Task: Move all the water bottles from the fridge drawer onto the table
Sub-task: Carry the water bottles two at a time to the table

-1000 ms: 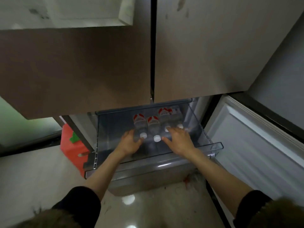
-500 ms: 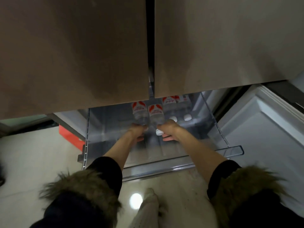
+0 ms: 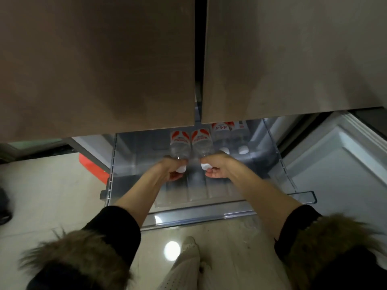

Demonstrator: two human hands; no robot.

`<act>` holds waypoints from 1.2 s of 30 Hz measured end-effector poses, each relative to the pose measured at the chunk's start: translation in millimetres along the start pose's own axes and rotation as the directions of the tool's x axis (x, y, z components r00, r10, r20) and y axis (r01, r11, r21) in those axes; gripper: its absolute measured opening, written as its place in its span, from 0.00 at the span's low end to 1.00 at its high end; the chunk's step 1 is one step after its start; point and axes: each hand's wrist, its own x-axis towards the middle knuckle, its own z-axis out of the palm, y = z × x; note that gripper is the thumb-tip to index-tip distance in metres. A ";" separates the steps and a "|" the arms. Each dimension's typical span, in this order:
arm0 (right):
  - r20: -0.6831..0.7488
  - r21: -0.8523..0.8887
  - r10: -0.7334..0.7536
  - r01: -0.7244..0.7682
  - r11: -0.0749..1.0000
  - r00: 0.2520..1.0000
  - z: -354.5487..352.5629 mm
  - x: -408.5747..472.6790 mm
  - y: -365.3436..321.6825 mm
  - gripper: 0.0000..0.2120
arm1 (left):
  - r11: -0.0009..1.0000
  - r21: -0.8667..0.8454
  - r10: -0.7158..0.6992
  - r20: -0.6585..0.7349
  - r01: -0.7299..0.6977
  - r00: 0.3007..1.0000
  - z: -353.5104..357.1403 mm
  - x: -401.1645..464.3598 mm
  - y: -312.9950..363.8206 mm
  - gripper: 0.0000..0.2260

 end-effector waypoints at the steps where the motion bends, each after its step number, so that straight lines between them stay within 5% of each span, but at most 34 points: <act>1: 0.001 -0.020 -0.031 0.031 0.999 1.000 -1.1 -6.6 0.2 0.07 | 0.999 0.017 0.039 -0.019 -0.038 0.999 -4.6 -3.7 -0.3 0.08; 5: -0.074 -0.081 -0.203 0.197 0.977 0.976 -10.9 -31.9 2.4 0.20 | 0.917 0.337 0.293 -0.215 -0.211 0.932 -27.6 -22.7 -3.2 0.18; 8: -0.183 -0.333 -0.354 0.281 0.900 0.917 -19.7 -47.0 7.8 0.20 | 0.833 0.485 0.459 -0.342 -0.265 0.820 -34.2 -55.9 -4.3 0.25; 15: -0.256 -0.687 -0.749 0.430 0.586 0.611 -30.2 -86.4 5.4 0.23 | 0.643 0.590 0.746 -0.339 -0.488 0.572 -39.8 -108.9 -4.4 0.18; 23: -0.132 -0.702 -0.838 0.546 0.457 0.530 -13.7 -99.7 2.7 0.20 | 0.536 0.610 0.835 -0.282 -0.584 0.472 -40.1 -117.8 2.0 0.16; 27: -0.131 -0.657 -0.829 0.578 0.484 0.544 -5.3 -96.0 2.3 0.23 | 0.513 0.585 0.849 -0.237 -0.628 0.472 -36.7 -109.9 -0.7 0.18; 31: -0.039 -0.668 -0.814 0.590 0.453 0.580 -11.1 -86.0 7.5 0.27 | 0.569 0.404 0.812 -0.138 -0.717 0.567 -34.3 -101.5 -5.7 0.20; 36: 0.284 -0.501 -0.651 0.688 0.525 0.704 -28.5 -76.8 21.0 0.35 | 0.698 0.201 0.634 0.272 -0.687 0.724 -49.1 -88.7 -17.7 0.32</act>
